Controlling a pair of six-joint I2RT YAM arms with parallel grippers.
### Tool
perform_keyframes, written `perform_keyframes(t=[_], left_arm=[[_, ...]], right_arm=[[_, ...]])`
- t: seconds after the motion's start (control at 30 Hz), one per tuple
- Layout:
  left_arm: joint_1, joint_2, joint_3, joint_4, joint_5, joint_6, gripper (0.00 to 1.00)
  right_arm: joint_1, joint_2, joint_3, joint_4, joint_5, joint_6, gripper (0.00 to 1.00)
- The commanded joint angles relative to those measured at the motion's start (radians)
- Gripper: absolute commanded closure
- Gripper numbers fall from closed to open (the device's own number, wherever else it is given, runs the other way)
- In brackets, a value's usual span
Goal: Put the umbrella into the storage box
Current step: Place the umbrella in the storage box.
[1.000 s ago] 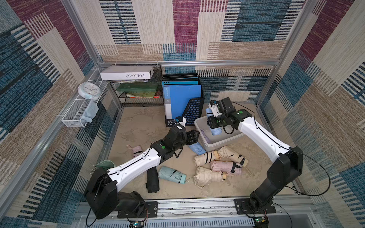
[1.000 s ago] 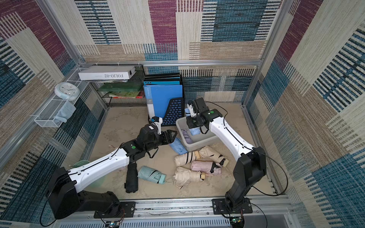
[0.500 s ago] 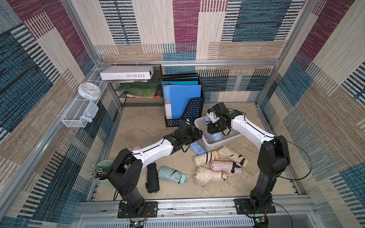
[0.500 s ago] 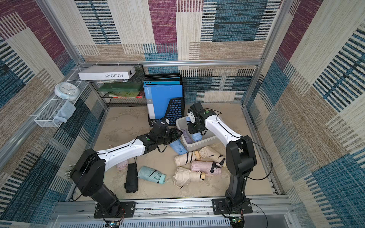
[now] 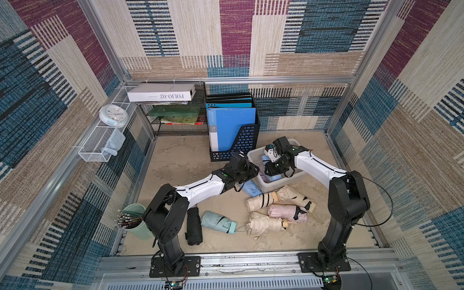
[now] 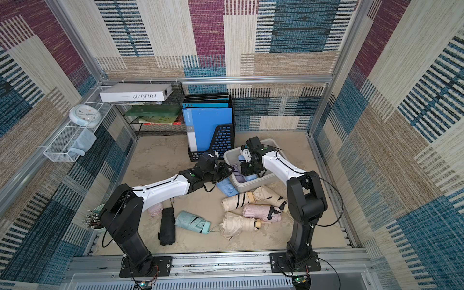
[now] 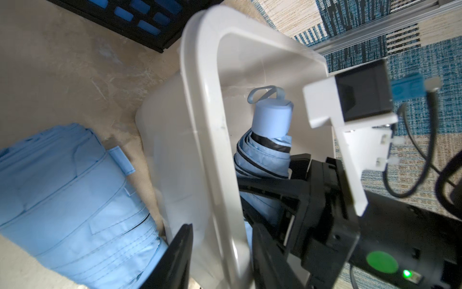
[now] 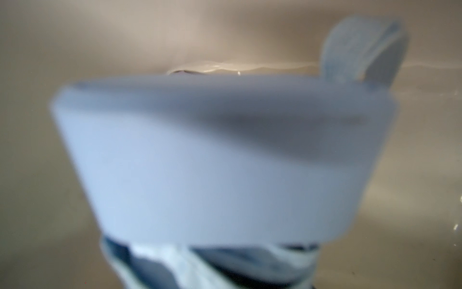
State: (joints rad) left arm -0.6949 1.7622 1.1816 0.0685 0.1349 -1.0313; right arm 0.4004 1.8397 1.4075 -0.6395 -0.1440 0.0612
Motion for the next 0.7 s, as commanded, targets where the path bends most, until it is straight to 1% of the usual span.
perform_keyframes(t=[0.0,0.13,0.23,0.33,0.47,0.53,0.67], left_arm=[[0.002,0.005,0.01,-0.009,0.003,0.013,0.57],[0.002,0.005,0.016,-0.012,0.002,0.017,0.57],[0.002,0.005,0.018,-0.012,-0.001,0.023,0.57],[0.002,0.001,0.02,-0.011,-0.007,0.029,0.57],[0.002,-0.02,0.015,-0.014,-0.026,0.043,0.57],[0.001,-0.04,0.002,-0.012,-0.044,0.046,0.56],[0.002,-0.096,-0.041,-0.019,-0.093,0.047,0.53]], right_arm=[[-0.002,0.005,-0.015,0.052,-0.025,-0.002,0.44],[-0.008,-0.003,-0.039,0.082,-0.032,-0.001,0.33],[-0.013,-0.015,-0.051,0.101,-0.049,-0.002,0.31],[-0.028,-0.027,-0.059,0.115,-0.069,0.009,0.33],[-0.057,-0.046,-0.074,0.146,-0.102,0.039,0.39],[-0.067,-0.06,-0.083,0.166,-0.113,0.053,0.4],[-0.076,-0.1,-0.113,0.214,-0.087,0.083,0.44]])
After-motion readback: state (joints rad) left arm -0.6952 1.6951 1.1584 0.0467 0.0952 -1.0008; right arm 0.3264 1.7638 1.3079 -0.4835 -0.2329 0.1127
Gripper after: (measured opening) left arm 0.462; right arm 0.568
